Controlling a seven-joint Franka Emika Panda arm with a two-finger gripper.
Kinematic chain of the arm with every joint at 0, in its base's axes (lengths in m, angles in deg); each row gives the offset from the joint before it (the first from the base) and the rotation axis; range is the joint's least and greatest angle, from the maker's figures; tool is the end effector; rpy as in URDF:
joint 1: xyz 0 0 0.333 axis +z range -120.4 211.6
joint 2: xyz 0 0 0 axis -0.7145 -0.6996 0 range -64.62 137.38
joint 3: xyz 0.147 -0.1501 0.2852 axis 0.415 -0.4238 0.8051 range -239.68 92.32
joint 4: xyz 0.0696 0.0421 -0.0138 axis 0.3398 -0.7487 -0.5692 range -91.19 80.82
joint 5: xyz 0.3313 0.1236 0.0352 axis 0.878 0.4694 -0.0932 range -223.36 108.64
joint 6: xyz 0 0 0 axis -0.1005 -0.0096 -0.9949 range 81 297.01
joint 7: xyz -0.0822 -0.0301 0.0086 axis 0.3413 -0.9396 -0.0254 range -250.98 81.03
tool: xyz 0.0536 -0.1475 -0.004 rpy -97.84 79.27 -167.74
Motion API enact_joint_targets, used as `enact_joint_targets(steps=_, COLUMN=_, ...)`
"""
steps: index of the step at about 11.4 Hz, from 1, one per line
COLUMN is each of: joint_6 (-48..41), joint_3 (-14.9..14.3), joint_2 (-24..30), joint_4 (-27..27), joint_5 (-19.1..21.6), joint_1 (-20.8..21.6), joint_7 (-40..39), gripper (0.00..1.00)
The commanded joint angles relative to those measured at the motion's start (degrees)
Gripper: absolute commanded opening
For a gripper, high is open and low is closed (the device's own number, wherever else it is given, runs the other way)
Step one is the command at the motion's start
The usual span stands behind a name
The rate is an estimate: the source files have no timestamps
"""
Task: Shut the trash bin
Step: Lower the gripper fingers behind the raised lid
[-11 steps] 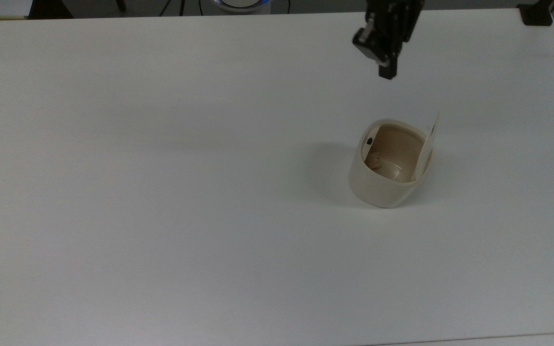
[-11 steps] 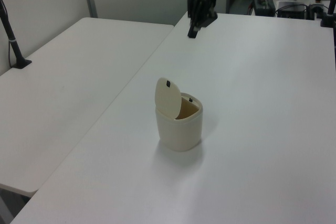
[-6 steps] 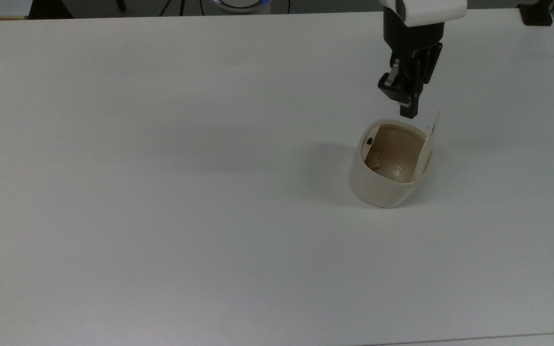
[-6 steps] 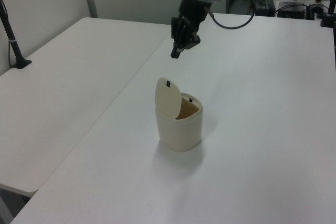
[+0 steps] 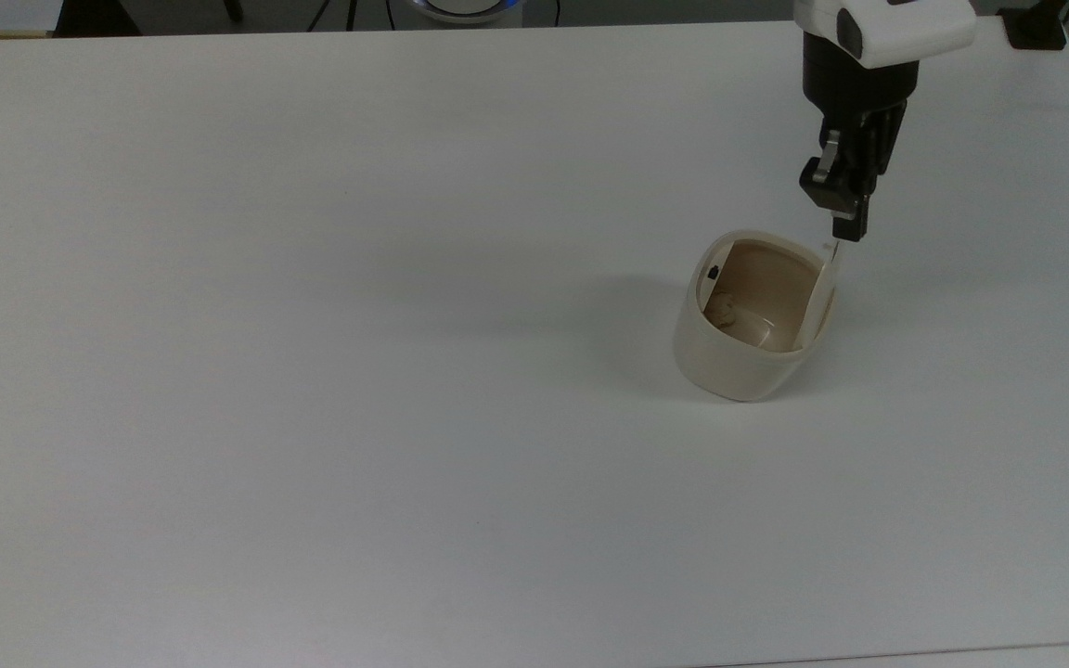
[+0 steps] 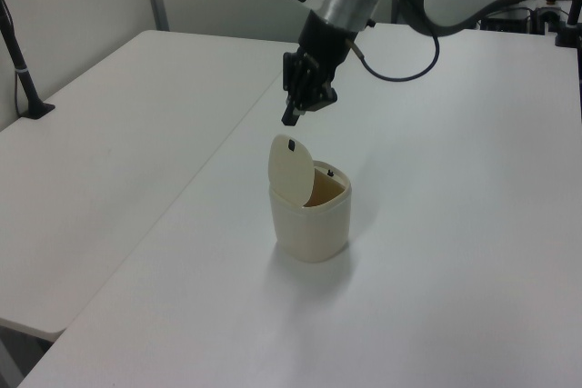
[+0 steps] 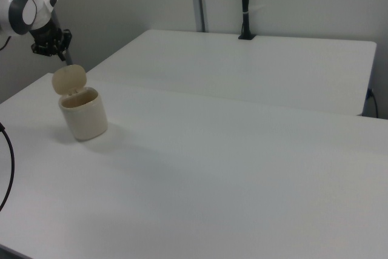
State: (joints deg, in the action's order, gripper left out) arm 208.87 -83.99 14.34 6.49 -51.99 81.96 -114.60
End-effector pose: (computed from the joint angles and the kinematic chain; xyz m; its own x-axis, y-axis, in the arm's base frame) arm 0.6257 0.3400 0.5515 0.4868 0.7741 0.4047 0.7783 -0.5948 0.2014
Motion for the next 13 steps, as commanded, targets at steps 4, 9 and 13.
enact_joint_targets(steps=4, joint_6=1.37, joint_3=-0.67, joint_2=-2.31, joint_4=0.90, joint_5=-0.98, joint_1=3.10, joint_7=0.88, gripper=0.00)
enact_joint_targets(steps=9, joint_6=0.58, joint_3=-0.76, joint_2=-1.96, joint_4=0.63, joint_5=-0.98, joint_1=3.72, joint_7=1.23, gripper=0.00)
enact_joint_targets(steps=13, joint_6=-1.25, joint_3=-1.29, joint_2=-1.96, joint_4=0.46, joint_5=-3.60, joint_1=1.09, joint_7=2.29, gripper=0.00)
